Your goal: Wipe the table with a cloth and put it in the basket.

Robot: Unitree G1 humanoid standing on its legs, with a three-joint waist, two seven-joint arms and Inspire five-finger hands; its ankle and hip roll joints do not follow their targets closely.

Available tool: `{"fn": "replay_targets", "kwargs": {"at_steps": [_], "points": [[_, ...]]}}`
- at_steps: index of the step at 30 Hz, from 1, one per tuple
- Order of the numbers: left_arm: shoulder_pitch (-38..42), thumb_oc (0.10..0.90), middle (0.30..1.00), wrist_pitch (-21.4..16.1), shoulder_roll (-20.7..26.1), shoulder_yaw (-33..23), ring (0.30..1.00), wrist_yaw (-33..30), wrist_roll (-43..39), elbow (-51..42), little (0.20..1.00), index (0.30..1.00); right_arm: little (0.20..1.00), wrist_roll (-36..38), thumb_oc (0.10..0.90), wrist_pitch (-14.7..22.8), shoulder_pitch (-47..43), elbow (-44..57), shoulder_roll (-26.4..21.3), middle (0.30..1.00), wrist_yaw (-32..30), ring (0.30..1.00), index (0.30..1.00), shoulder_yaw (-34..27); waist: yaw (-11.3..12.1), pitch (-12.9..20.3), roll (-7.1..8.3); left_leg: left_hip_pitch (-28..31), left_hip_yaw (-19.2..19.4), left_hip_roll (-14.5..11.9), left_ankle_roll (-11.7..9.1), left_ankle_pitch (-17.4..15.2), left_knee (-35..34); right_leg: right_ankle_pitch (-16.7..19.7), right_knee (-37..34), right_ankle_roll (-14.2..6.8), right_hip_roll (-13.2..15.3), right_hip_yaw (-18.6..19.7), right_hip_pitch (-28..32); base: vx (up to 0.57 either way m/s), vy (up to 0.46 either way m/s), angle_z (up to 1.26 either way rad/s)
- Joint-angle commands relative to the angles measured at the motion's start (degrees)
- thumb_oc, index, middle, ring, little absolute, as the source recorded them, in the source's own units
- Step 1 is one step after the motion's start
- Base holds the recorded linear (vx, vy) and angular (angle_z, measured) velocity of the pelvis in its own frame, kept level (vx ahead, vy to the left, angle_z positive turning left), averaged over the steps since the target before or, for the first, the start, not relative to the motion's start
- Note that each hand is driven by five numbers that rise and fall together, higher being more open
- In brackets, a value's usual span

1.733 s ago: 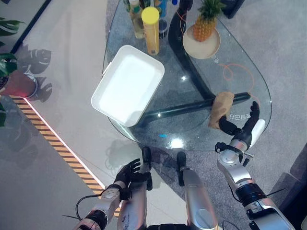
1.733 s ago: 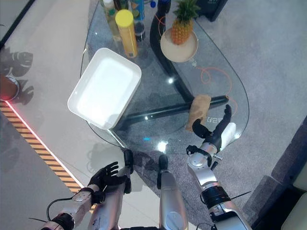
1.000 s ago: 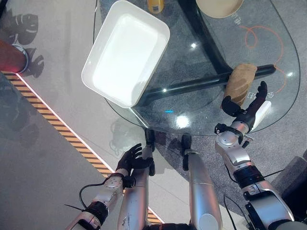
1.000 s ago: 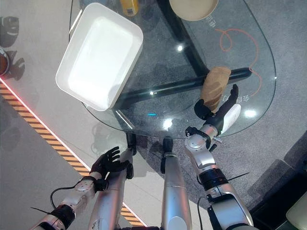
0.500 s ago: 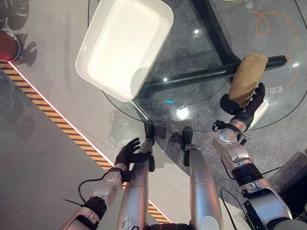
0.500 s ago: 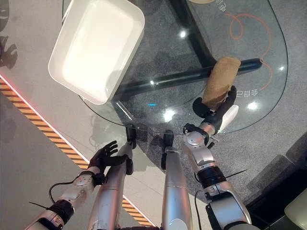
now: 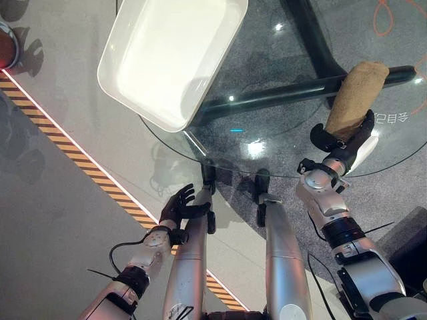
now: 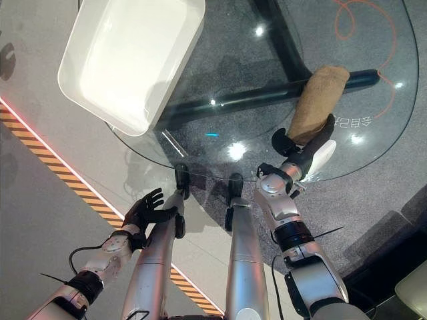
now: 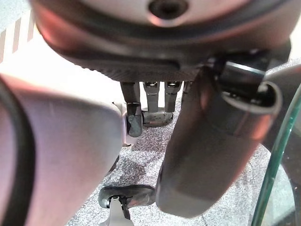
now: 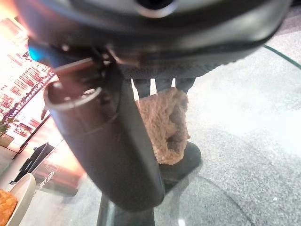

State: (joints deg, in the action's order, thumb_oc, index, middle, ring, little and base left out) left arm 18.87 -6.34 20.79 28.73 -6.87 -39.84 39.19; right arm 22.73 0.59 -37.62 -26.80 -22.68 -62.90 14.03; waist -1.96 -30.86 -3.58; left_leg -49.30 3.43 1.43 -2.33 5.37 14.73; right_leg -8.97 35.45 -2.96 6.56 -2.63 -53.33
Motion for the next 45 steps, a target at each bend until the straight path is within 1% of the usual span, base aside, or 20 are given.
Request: {"fn": "replay_targets", "kwargs": {"at_steps": [1,8,16,17,18,19,20,21,26,31,40,45], "points": [[-5.05,0.800,0.900,3.31,-5.04,8.00,0.900,1.72,-2.00,-2.75,0.900,0.900,0.900,-0.59,0.800,2.39,-2.04,3.08,-5.87,0.900,-4.31,0.900,0.900,-1.70,0.12,1.07,-1.96,-3.14,0.35,3.67,3.49,-9.14,13.59,12.80,-14.54,-0.81,-2.91,-0.32,0.63,0.02,0.043,0.03],[-5.29,0.800,0.900,4.06,-4.70,8.21,0.900,1.74,-3.40,-4.49,0.900,0.900,0.900,-1.14,0.800,2.57,-3.21,3.59,-6.92,0.900,-4.41,0.900,0.900,-2.43,0.45,1.07,-2.26,-4.51,0.04,3.98,3.67,-9.27,14.07,13.06,-14.20,-1.01,-2.96,-0.01,-0.83,0.01,0.013,0.00],[-4.99,0.800,0.900,4.58,-4.54,7.84,0.900,2.08,-3.90,-4.68,0.900,0.900,0.900,-1.14,0.800,1.58,-5.52,3.41,-8.11,0.900,-5.15,0.900,0.900,-3.02,0.93,1.07,-2.20,-5.55,-0.54,4.17,3.73,-9.25,14.43,13.14,-13.57,-1.16,-3.20,-0.01,-1.98,0.00,0.000,0.00],[-4.99,0.800,0.900,4.51,-4.49,7.86,0.900,2.19,-4.01,-4.60,0.900,0.900,0.842,-0.96,0.742,1.51,-5.75,3.23,-8.31,0.851,-5.33,0.851,0.851,-3.14,0.98,1.07,-2.21,-5.65,-0.64,4.20,3.73,-9.24,14.43,13.14,-13.51,-1.16,-3.22,-0.02,-2.09,0.00,0.000,0.00],[-5.04,0.800,0.900,4.54,-4.44,7.82,0.900,2.24,-4.02,-4.67,0.900,0.900,0.675,-1.09,0.575,1.28,-5.97,3.07,-8.51,0.707,-5.59,0.707,0.707,-3.44,1.05,1.07,-2.21,-5.72,-0.74,4.21,3.72,-9.25,14.45,13.13,-13.44,-1.19,-3.23,-0.05,-2.17,0.00,0.000,0.00],[-5.08,0.800,0.900,4.55,-4.41,7.83,0.900,2.24,-4.07,-4.73,0.900,0.900,0.428,-1.11,0.328,1.15,-6.15,2.87,-8.71,0.495,-5.76,0.495,0.495,-3.60,1.09,1.07,-2.18,-5.78,-0.79,4.19,3.70,-9.27,14.48,13.12,-13.39,-1.21,-3.23,-0.06,-2.22,0.00,0.000,0.00],[-5.08,0.800,0.900,4.54,-4.39,7.84,0.900,2.26,-4.14,-4.71,0.900,0.900,0.282,-1.01,0.182,1.04,-6.29,2.61,-8.88,0.371,-5.70,0.371,0.371,-3.68,1.11,1.07,-2.15,-5.86,-0.83,4.18,3.70,-9.28,14.51,13.12,-13.34,-1.23,-3.24,-0.07,-2.30,0.00,0.000,0.00],[-5.07,0.800,0.900,4.54,-4.34,7.82,0.900,2.30,-4.15,-4.69,0.900,0.900,0.200,-0.89,0.100,0.96,-6.38,2.23,-9.03,0.300,-5.42,0.300,0.300,-3.87,1.15,1.07,-2.11,-5.96,-0.88,4.19,3.72,-9.30,14.55,13.16,-13.30,-1.26,-3.22,-0.14,-2.39,0.00,0.000,0.00],[-4.78,0.800,0.900,5.16,-4.22,7.76,0.900,2.18,-4.03,-5.24,0.900,0.900,0.200,-0.62,0.100,0.18,-7.00,1.12,-9.58,0.300,-4.35,0.300,0.300,-3.79,1.35,1.07,-2.11,-6.27,-1.12,4.32,3.74,-9.35,14.67,13.18,-13.23,-1.30,-3.26,-0.17,-2.64,0.00,0.000,0.00],[-5.03,0.800,0.900,4.85,-3.88,7.74,0.900,2.01,-4.46,-5.85,0.900,0.900,0.200,-0.03,0.100,0.40,-6.72,1.09,-10.17,0.300,-3.57,0.300,0.300,-3.58,1.47,1.07,-2.15,-6.87,-1.45,4.50,3.68,-9.19,14.68,13.24,-13.21,-1.36,-3.34,-0.05,-3.11,0.00,0.000,0.00],[-5.15,0.800,0.900,4.67,-4.15,7.52,0.900,2.30,-4.57,-5.74,0.900,0.900,0.200,-0.44,0.100,-0.79,-6.95,1.99,-9.91,0.300,-1.76,0.300,0.300,-2.75,1.70,1.07,-2.09,-6.89,-1.66,4.64,3.75,-9.09,14.46,13.15,-13.19,-1.38,-3.36,-0.08,-3.12,0.00,0.004,0.00],[-5.30,0.800,0.900,4.77,-4.16,7.40,0.900,2.24,-4.71,-6.31,0.900,0.900,0.200,-0.47,0.100,-0.16,-6.53,3.08,-9.88,0.300,-1.34,0.300,0.300,-2.95,1.81,1.07,-2.04,-6.91,-1.71,4.71,3.86,-9.17,14.34,13.15,-13.20,-1.57,-3.26,-0.12,-3.22,0.00,0.000,0.00]]}}
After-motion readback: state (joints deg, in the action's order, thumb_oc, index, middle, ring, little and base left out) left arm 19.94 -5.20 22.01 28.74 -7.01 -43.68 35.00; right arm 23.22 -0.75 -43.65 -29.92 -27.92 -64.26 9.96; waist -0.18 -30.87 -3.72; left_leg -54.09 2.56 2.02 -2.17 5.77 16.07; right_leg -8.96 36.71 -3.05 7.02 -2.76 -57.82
